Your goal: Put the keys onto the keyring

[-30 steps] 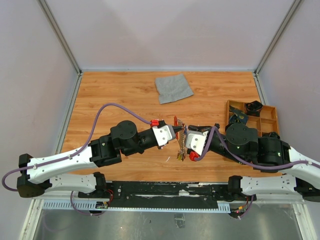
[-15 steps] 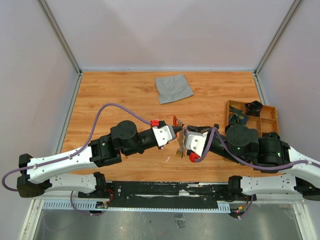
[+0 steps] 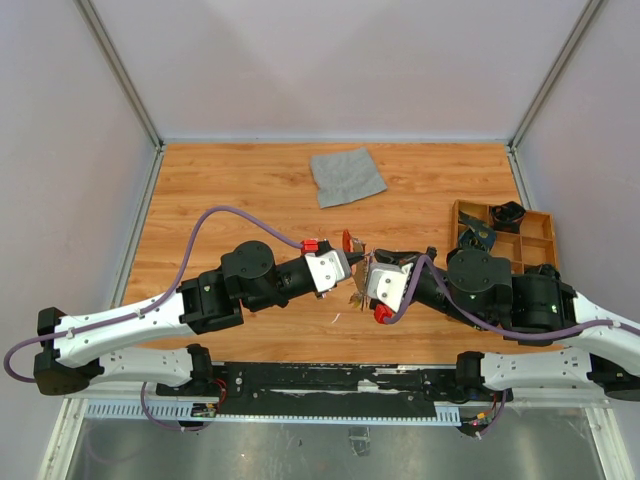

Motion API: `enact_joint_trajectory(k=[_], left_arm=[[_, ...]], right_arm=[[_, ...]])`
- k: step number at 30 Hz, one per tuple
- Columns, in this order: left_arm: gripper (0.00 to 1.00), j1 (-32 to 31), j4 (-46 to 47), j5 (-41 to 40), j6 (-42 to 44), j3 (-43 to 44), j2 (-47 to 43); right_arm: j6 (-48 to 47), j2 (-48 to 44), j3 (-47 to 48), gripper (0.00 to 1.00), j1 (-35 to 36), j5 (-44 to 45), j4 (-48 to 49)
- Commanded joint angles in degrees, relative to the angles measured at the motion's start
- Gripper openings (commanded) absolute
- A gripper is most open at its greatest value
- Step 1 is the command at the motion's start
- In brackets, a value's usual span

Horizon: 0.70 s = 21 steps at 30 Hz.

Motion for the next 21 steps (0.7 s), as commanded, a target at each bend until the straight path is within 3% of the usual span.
enact_joint_trajectory(k=[1, 21], left_arm=[[0.01, -0.53, 2.56, 0.79, -0.08, 1.96, -0.57], [0.00, -0.51, 2.99, 0.97, -0.06, 2.14, -1.02]], right_arm=[[-0.19, -0.05, -0.60, 0.01, 0.83, 1.83, 0.60], [2.34, -0.27, -3.06, 0.01, 0.83, -0.01, 0.61]])
